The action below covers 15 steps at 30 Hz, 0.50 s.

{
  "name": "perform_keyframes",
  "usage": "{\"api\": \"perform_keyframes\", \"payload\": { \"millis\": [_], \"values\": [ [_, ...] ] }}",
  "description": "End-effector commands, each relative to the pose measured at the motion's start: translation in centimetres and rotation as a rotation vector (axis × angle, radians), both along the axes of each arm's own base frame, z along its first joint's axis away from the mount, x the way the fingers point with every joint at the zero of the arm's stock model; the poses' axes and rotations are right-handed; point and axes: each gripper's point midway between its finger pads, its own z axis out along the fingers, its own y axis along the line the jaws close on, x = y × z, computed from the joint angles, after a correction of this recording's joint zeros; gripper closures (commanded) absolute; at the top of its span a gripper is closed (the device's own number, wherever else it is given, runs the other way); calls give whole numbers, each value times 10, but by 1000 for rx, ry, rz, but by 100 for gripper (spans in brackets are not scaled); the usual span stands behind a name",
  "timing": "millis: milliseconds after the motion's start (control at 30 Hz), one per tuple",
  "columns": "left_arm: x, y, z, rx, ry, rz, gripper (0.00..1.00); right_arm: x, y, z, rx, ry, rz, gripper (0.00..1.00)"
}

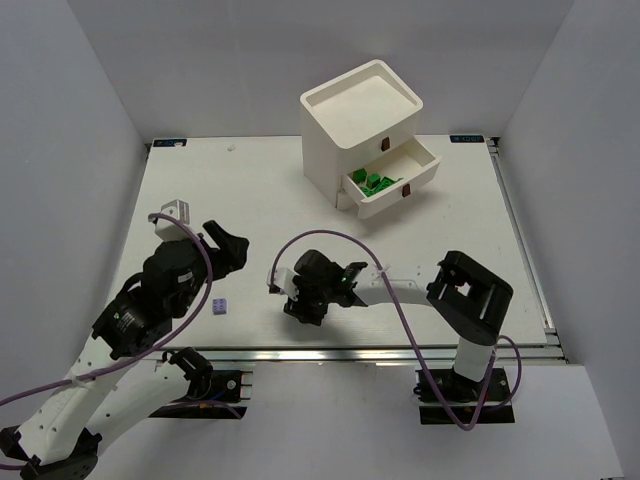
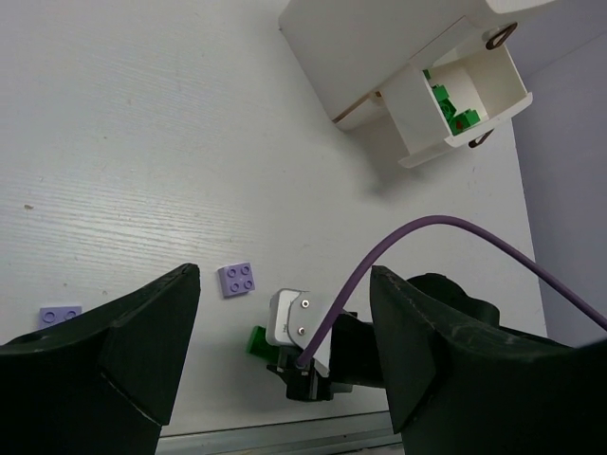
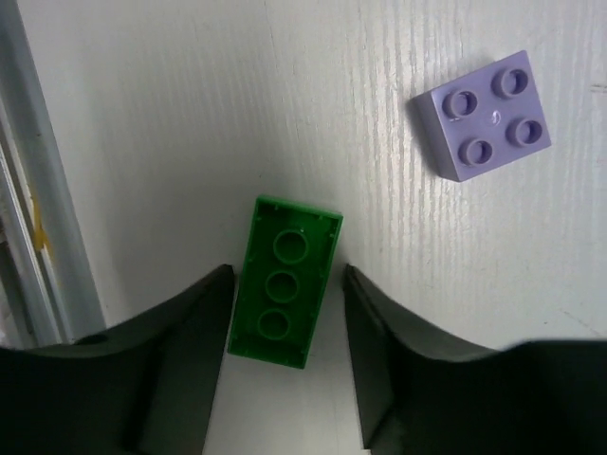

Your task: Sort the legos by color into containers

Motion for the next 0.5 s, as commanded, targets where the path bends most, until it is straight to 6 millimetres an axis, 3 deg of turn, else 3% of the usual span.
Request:
{"api": "perform_keyframes", "payload": {
  "millis": [0, 67, 133, 167, 200, 300, 467],
  "values": [
    [-3, 5, -10, 6, 21, 22, 18, 8, 10, 2, 6, -50, -24, 50],
    [-4, 7, -11, 5, 21, 23, 18, 7, 5, -1, -6, -53, -23, 69],
    [-4, 7, -14, 10, 25, 25, 18, 7, 2, -2, -13, -61, -20, 79],
    [-4, 7, -15, 12, 27, 26, 18, 8, -3, -2, -20, -71, -28, 92],
    [-3, 7, -15, 11, 26, 26, 18, 8, -4, -2, -21, -74, -28, 98],
    [-2, 2, -22, 9, 40, 16, 18, 13, -8, 15, 5, -94, -46, 100],
    [3, -11, -45, 6, 78, -19, 18, 42, -11, 94, 187, -156, -119, 100]
  ]
}}
